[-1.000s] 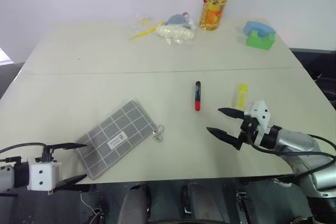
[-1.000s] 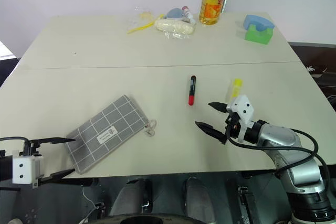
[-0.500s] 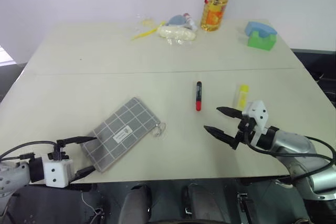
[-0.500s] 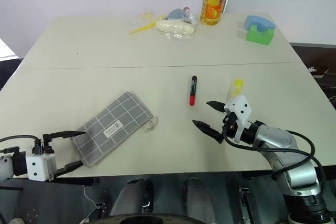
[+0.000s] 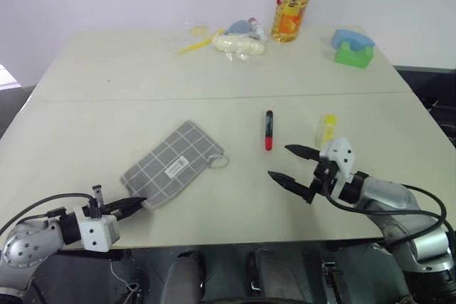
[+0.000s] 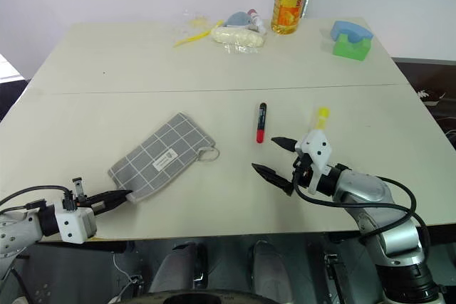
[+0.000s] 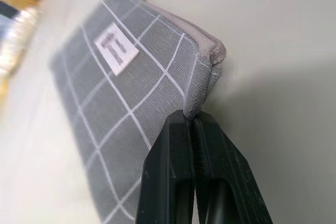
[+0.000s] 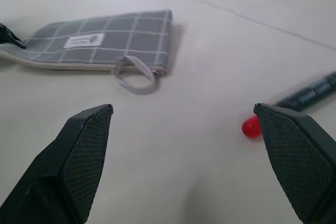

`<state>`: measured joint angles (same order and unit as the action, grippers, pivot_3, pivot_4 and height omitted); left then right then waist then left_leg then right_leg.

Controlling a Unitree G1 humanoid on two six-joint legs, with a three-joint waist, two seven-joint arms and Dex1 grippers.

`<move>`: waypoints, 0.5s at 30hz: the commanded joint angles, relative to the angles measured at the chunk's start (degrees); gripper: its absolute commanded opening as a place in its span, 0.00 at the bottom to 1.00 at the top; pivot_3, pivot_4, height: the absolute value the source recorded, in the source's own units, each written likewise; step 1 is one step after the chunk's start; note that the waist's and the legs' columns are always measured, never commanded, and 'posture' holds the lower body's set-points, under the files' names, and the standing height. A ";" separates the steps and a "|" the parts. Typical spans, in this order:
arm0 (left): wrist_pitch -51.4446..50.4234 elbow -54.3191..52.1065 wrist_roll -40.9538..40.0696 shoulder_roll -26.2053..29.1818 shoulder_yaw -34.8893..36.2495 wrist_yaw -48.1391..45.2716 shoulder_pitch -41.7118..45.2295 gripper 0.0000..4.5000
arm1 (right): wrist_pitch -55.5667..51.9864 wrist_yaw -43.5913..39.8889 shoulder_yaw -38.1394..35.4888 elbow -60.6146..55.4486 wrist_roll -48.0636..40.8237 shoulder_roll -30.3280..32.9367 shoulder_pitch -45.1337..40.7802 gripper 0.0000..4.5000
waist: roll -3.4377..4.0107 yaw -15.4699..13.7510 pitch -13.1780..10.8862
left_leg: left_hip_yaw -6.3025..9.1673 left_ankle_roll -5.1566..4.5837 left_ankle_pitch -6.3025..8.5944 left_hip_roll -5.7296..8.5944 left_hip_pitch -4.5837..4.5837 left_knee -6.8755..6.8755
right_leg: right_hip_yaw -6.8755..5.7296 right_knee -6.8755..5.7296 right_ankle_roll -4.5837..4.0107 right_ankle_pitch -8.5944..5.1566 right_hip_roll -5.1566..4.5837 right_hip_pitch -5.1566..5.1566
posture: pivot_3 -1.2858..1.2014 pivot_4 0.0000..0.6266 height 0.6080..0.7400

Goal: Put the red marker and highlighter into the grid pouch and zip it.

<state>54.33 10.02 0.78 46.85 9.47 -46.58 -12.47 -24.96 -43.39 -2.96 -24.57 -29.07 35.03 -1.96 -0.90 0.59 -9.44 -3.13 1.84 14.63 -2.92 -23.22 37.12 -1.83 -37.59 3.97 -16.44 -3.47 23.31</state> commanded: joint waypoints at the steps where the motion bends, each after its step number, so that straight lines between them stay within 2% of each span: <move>1: 0.27 -4.33 -0.64 -0.40 -1.61 1.98 0.21 0.01 | 0.07 0.50 0.58 -2.24 0.20 -0.29 -2.22 1.00 | 0.00 0.02 0.00 | 0.00 0.00 0.00 0.00 0.00 0.00 | 0.00 0.00 0.02 0.01 0.00 0.00 | 0.52 0.24 1.00; 6: -1.46 -7.87 -1.75 0.30 -3.63 2.31 -0.25 0.01 | -0.62 0.53 5.89 -0.95 2.36 -1.56 -7.05 1.00 | 0.00 0.20 0.00 | 0.02 0.00 0.00 -0.01 0.00 -0.02 | 0.00 -0.02 0.03 0.02 0.03 0.01 | 0.52 0.24 1.00; 7: -1.78 -8.11 -2.02 0.56 -4.16 2.05 -0.40 0.00 | -1.89 1.17 7.31 0.12 2.65 -2.50 -8.82 0.94 | 0.00 0.28 0.00 | 0.02 0.00 0.00 -0.02 0.01 -0.02 | 0.00 -0.03 0.03 0.02 0.04 0.01 | 0.52 0.24 1.00; 9: -1.90 -8.40 -2.00 0.93 -5.04 1.75 -0.72 0.00 | -4.44 3.15 10.85 2.35 4.54 -4.84 -12.49 0.80 | -0.01 0.47 0.00 | 0.01 0.00 0.00 -0.03 0.02 -0.01 | 0.00 -0.05 0.03 0.02 0.11 0.02 | 0.52 0.24 1.00; 11: -1.98 -8.66 -1.97 0.98 -5.61 1.82 -0.96 0.00 | -5.71 6.31 13.87 5.07 7.88 -7.69 -15.62 0.59 | 0.00 0.35 0.00 | 0.01 0.00 0.00 -0.04 0.03 -0.01 | 0.00 -0.09 0.02 0.02 0.12 0.04 | 0.52 0.24 1.00; 12: -1.98 -8.73 -1.89 0.97 -5.82 1.91 -1.00 0.00 | -6.27 7.63 14.76 6.35 8.91 -9.16 -16.82 0.41 | 0.00 0.31 0.00 | 0.01 0.00 0.00 -0.04 0.03 -0.01 | 0.00 -0.13 0.02 0.02 0.11 0.06 | 0.52 0.24 1.00; 13: -2.07 -8.87 -1.80 0.95 -5.99 2.08 -1.02 0.00 | -7.03 9.00 15.35 7.58 9.80 -10.53 -17.80 0.34 | -0.01 0.23 0.01 | 0.01 0.00 0.00 -0.03 0.02 -0.01 | 0.00 -0.17 0.02 0.02 0.10 0.08 | 0.52 0.24 1.00; 15: -2.40 -9.23 -1.58 0.89 -6.31 2.37 -0.98 0.00 | -8.37 10.90 17.04 10.09 11.88 -12.60 -19.19 0.13 | -0.02 0.06 0.01 | 0.01 0.00 0.00 -0.01 -0.01 -0.01 | 0.00 -0.24 0.02 0.02 0.07 0.11 | 0.52 0.24 1.00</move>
<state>51.86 2.55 -0.02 47.22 3.18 -44.87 -13.41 -32.67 -34.11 13.53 -14.85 -18.65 22.88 -20.32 -0.92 0.66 -9.43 -3.11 1.84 14.63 -2.92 -23.25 37.11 -1.83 -37.84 3.98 -16.42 -3.41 23.44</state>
